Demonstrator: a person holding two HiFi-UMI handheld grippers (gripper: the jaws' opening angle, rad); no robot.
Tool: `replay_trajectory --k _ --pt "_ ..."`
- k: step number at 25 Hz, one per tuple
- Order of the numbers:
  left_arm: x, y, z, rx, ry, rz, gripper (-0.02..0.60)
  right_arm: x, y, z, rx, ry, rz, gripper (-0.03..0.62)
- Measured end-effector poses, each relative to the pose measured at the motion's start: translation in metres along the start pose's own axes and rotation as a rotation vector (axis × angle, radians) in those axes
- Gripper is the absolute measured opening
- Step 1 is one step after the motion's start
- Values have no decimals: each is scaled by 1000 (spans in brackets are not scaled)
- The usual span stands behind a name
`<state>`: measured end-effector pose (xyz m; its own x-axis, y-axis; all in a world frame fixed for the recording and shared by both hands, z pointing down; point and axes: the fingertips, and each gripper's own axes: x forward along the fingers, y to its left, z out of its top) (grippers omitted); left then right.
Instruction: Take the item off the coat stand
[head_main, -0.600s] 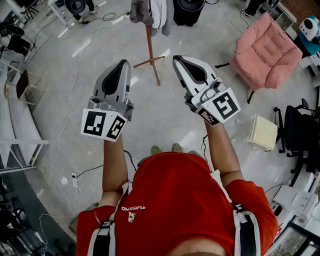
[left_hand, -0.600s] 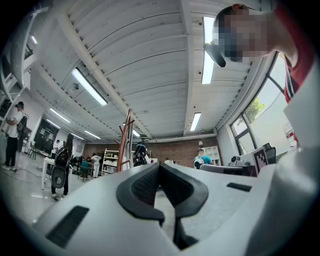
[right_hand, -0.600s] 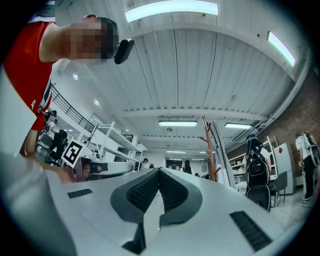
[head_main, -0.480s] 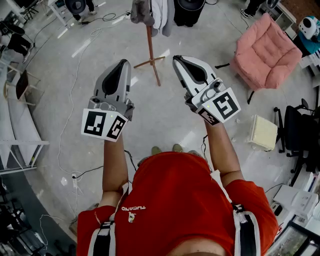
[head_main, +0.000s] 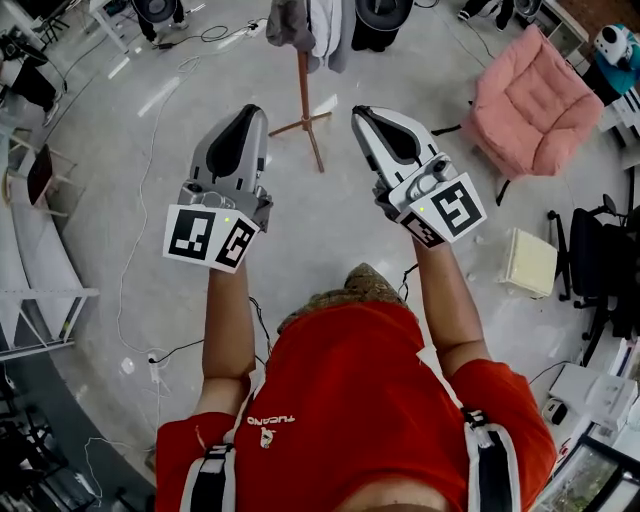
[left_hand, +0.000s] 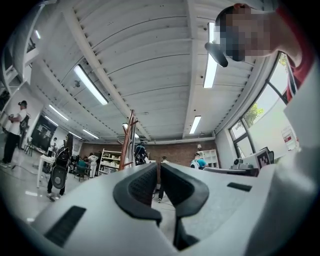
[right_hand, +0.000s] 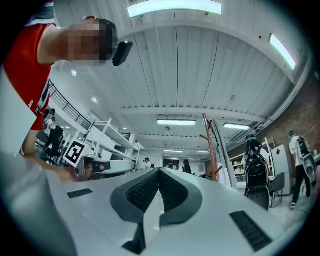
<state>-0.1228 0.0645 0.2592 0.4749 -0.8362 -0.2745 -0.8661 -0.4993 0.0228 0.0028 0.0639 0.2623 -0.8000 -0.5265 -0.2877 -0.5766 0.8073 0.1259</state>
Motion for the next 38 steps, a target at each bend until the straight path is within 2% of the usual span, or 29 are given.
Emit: replay_trajectory --k 2,5,12,26,31,38 --pt "8 7 -4 -3 4 -4 27 6 -7 -5 3 4 -7 25" --pt "21 23 -10 -2 8 -7 103 21 -18 -14 8 5 -7 25" --pt "68 71 -35 -2 22 25 135 59 -65 -44 26 -1 22 25" --pt "223 181 -115 49 92 132 229 148 -223 -98 74 -4 92 25" --pt "268 223 -150 70 164 152 256 170 -260 -113 83 13 111 25" --pt "315 278 -213 106 303 142 298 195 -289 -131 84 44 84 25"
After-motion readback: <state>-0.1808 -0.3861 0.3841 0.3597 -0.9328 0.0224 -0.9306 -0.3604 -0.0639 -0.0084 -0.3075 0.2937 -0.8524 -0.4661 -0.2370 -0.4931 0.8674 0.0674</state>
